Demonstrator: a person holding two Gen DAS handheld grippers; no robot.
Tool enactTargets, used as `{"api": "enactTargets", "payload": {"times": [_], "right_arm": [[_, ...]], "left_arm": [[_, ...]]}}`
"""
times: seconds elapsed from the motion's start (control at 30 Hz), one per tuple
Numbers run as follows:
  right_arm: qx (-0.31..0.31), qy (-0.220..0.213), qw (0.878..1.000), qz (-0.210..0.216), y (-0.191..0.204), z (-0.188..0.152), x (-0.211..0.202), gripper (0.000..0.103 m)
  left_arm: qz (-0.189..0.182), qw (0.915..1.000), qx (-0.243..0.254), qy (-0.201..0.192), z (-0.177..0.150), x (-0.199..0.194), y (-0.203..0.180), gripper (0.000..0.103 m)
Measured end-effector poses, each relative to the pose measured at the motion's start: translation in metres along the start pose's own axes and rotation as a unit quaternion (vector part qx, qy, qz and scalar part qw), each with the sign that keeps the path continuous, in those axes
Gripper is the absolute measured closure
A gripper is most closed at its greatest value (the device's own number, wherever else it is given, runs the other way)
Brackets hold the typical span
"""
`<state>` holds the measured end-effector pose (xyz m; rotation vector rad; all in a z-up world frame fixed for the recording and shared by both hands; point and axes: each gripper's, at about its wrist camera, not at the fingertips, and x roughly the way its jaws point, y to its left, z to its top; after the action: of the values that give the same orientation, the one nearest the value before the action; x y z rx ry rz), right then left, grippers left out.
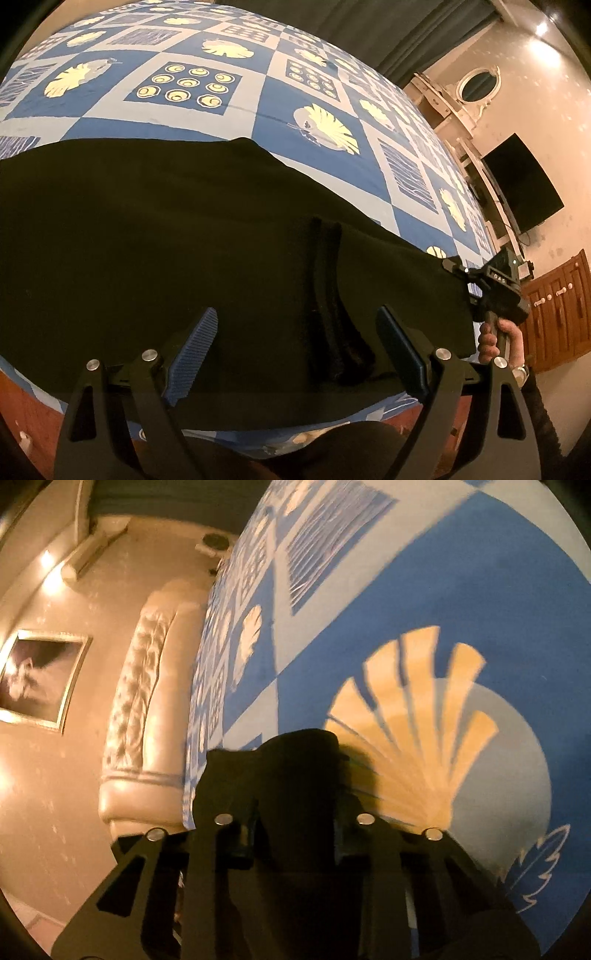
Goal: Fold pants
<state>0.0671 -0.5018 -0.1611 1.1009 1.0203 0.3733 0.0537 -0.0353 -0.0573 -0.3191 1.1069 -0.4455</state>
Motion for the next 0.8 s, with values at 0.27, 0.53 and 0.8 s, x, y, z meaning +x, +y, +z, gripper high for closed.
{"api": "enactTargets", "payload": {"times": [0.27, 0.53, 0.8], "right_arm": [[-0.007, -0.014, 1.0, -0.007, 0.002, -0.003, -0.011, 0.056], [-0.16, -0.118, 0.973, -0.115, 0.095, -0.048, -0.051, 0.044], [-0.291, -0.01, 0.948, -0.13, 0.162, -0.144, 0.059, 0.065]], "left_arm": [[0.011, 0.9999, 0.008, -0.007, 0.002, -0.005, 0.003, 0.017], [0.038, 0.9983, 0.023, -0.036, 0.008, -0.035, 0.028, 0.017], [0.074, 0.9944, -0.029, -0.071, 0.0, -0.086, 0.103, 0.017]]}}
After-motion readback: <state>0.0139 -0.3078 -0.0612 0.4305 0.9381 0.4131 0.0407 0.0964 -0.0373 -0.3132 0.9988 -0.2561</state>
